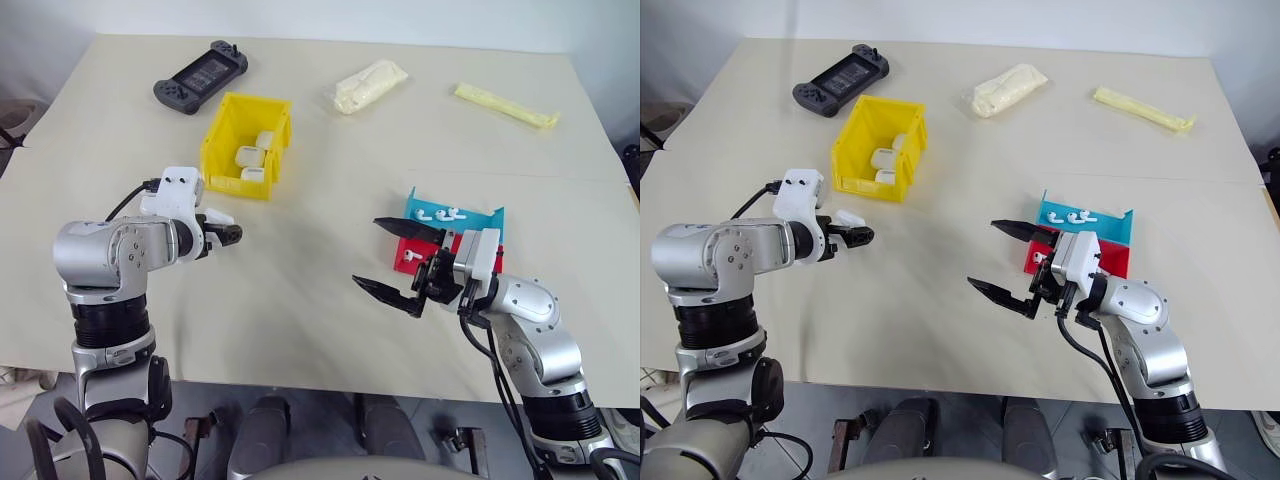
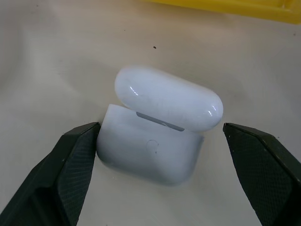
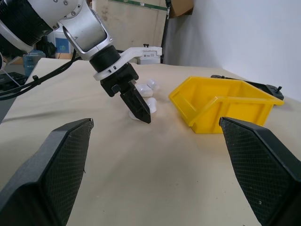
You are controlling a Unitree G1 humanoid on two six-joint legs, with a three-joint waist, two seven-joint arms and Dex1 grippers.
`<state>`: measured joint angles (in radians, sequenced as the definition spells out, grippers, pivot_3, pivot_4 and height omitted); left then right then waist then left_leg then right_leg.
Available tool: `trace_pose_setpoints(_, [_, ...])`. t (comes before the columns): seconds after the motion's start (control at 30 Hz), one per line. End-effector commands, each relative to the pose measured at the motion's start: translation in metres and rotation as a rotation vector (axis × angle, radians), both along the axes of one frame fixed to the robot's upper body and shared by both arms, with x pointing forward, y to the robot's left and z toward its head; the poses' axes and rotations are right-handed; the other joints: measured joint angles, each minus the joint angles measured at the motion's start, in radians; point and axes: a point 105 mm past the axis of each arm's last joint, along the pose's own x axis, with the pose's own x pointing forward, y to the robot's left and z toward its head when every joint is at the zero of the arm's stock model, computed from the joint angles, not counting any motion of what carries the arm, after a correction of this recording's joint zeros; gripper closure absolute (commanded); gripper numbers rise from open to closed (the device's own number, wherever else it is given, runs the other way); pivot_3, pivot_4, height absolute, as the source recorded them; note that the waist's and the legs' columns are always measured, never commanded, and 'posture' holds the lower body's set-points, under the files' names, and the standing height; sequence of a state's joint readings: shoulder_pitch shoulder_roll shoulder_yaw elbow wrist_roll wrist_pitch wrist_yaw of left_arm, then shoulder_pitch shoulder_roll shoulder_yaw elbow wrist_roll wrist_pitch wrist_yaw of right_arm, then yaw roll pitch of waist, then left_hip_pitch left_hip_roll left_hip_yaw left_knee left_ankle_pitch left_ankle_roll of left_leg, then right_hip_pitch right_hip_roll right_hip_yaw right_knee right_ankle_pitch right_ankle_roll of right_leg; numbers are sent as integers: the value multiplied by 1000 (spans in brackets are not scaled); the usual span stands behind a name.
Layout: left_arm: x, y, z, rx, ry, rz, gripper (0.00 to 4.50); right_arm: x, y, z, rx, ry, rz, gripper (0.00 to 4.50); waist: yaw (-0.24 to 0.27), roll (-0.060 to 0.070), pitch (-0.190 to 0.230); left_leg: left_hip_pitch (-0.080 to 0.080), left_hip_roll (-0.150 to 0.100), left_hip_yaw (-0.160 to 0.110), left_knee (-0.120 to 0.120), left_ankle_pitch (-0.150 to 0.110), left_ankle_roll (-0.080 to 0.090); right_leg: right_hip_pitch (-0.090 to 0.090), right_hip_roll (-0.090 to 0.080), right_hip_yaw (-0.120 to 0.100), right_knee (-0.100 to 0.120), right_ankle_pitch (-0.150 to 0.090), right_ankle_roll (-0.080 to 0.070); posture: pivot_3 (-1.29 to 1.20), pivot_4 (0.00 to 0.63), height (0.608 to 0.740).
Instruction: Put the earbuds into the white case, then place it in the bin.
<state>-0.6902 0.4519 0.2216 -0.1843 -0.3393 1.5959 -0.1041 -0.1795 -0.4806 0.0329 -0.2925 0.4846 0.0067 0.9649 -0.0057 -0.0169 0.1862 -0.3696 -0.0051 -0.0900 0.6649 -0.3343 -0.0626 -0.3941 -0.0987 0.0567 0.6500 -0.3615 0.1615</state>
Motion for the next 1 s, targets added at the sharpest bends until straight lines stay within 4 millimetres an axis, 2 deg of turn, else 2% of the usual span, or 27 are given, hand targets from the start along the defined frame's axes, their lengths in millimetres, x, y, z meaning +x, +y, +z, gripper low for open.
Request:
trace_pose_setpoints(0.03, [-2, -2, -10, 2, 40, -15, 231, -6, -1, 12, 16, -46, 4, 0, 1, 0, 0, 0, 0, 0, 0, 0, 0, 0, 0, 0, 0, 0, 0, 0, 150, 740])
trace_pose_setpoints(0.13, [-2, -3, -12, 9, 41, -31, 913, -7, -1, 11, 15, -47, 2, 0, 2, 0, 0, 0, 0, 0, 0, 0, 0, 0, 0, 0, 0, 0, 0, 0, 150, 740])
trace_pose_setpoints(0.2, [-3, -5, -12, 8, 36, -50, 1542, -8, -2, 11, 17, -46, 0, 0, 2, 0, 0, 0, 0, 0, 0, 0, 0, 0, 0, 0, 0, 0, 0, 0, 150, 740])
trace_pose_setpoints(0.33, [-6, -1, -12, -1, -1, -65, 1575, -8, -2, 10, 13, -44, -2, 0, 2, 0, 0, 0, 0, 0, 0, 0, 0, 0, 0, 0, -1, 0, 0, 0, 150, 740])
trace_pose_setpoints(0.47, [-17, 0, -3, -68, -157, -158, 1575, -8, -4, 9, 8, -42, -4, 0, -6, 0, 0, 0, 0, 1, -1, 0, 0, 0, 0, 0, -1, 0, 0, 0, 150, 740])
trace_pose_setpoints(0.53, [-27, -2, 2, -93, -238, -237, 1575, -7, -5, 9, 5, -41, -6, 0, -9, 0, 0, 0, 1, 0, -2, 0, 0, 0, 0, 0, -2, 0, 0, 0, 150, 740])
trace_pose_setpoints(0.63, [-53, -8, 24, -214, -481, -415, 1575, -5, -9, 10, -5, -41, -12, 0, -12, 0, 0, -1, 1, 0, -2, 0, 0, 0, 0, 0, -4, 0, 0, 0, 150, 740])
trace_pose_setpoints(0.73, [-74, -12, 37, -309, -644, -546, 1575, -3, -14, 11, -14, -44, -19, 0, -12, 0, 0, -1, 1, 0, -2, 0, 0, 0, -1, -1, -5, 0, 0, 0, 150, 740])
trace_pose_setpoints(0.8, [-89, -20, 39, -350, -735, -650, 1575, -2, -19, 11, -32, -45, -32, 0, -9, 0, 0, -1, 1, 0, -2, 0, 0, 1, -1, -1, -5, 0, 0, 0, 150, 740])
trace_pose_setpoints(0.83, [-93, -31, 43, -386, -782, -701, 1575, -2, -22, 12, -35, -45, -48, 0, -6, 0, 0, -1, 1, 2, -2, 0, 0, 2, -1, -2, -5, 0, 0, 0, 150, 740])
trace_pose_setpoints(1.0, [-95, -69, 49, -497, -886, -845, 1575, -2, -34, 14, -46, -58, -119, 0, 7, 0, 0, -1, 1, 6, -1, -1, 2, 3, -1, -2, -6, 0, 0, 0, 150, 740])
